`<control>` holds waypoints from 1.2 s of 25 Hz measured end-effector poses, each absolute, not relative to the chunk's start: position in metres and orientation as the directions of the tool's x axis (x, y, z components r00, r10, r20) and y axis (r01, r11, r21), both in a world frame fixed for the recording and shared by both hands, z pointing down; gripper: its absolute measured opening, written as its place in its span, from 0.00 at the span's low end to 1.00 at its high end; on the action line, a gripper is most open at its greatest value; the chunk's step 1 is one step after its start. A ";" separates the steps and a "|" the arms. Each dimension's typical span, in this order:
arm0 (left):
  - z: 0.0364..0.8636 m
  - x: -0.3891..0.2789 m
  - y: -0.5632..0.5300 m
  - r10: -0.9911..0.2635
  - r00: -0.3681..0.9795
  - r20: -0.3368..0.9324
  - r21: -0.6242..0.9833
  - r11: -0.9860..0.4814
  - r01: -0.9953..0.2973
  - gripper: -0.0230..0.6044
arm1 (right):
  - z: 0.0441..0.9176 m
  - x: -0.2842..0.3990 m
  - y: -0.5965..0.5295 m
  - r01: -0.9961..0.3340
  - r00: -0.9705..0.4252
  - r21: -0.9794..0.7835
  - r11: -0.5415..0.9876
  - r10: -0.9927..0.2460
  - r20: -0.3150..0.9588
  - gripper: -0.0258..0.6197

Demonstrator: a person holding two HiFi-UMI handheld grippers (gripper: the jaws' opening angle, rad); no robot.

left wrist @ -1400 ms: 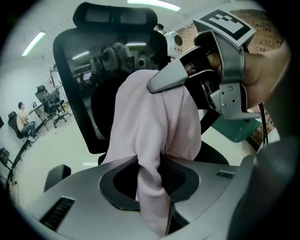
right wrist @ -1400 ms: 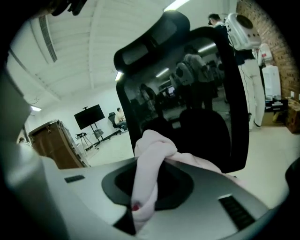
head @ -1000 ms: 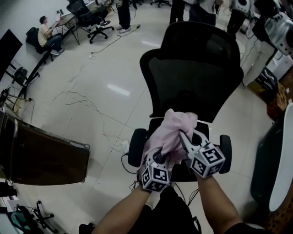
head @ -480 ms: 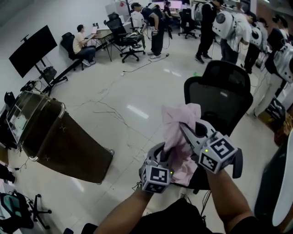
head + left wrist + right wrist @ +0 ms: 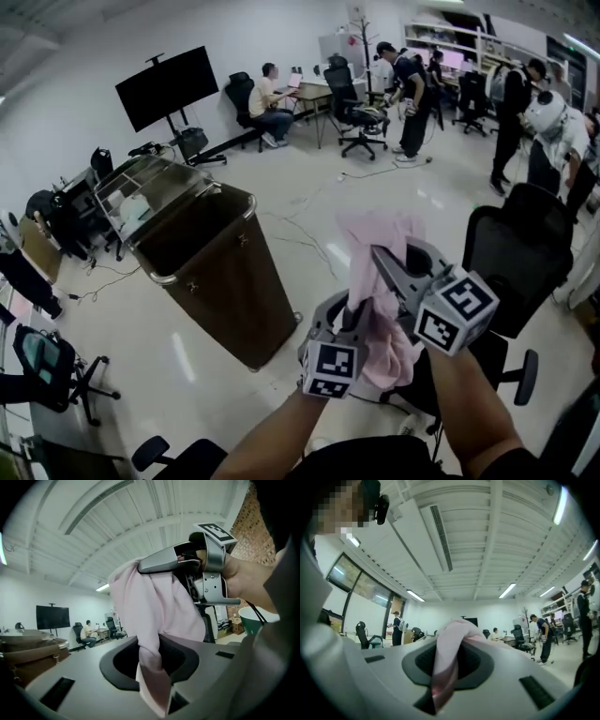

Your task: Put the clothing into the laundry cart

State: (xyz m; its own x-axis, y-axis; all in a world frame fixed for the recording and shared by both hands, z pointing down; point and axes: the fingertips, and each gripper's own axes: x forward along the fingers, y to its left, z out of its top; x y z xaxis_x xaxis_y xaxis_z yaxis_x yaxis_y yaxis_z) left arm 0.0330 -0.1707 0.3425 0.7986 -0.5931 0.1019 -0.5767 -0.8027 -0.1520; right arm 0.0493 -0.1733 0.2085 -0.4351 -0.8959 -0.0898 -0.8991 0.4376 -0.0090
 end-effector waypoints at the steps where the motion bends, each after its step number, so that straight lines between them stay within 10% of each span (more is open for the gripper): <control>1: 0.336 0.010 -0.178 -0.620 0.779 0.090 -0.168 -0.781 -0.602 0.19 | 0.203 0.027 -0.178 -0.885 -0.463 0.005 0.465 -0.881 -0.096 0.14; 17: 0.248 -0.291 -0.223 -0.917 0.399 -0.009 -0.227 -0.387 -0.894 0.19 | 0.122 -0.246 -0.219 -0.595 -0.794 0.059 0.802 -0.575 -0.198 0.14; 30: 0.192 -0.386 -0.307 -0.973 0.226 -0.050 -0.255 -0.206 -0.945 0.19 | 0.080 -0.321 -0.313 -0.498 -0.839 0.039 0.867 -0.470 -0.274 0.14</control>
State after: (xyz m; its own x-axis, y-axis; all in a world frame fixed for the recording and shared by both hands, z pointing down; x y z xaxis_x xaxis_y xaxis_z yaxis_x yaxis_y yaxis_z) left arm -0.3862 -0.3071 0.1918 0.2260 -0.9728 -0.0502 -0.9446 -0.2063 -0.2553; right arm -0.3212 -0.3133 0.0796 -0.8394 -0.4695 -0.2738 -0.4975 0.8666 0.0391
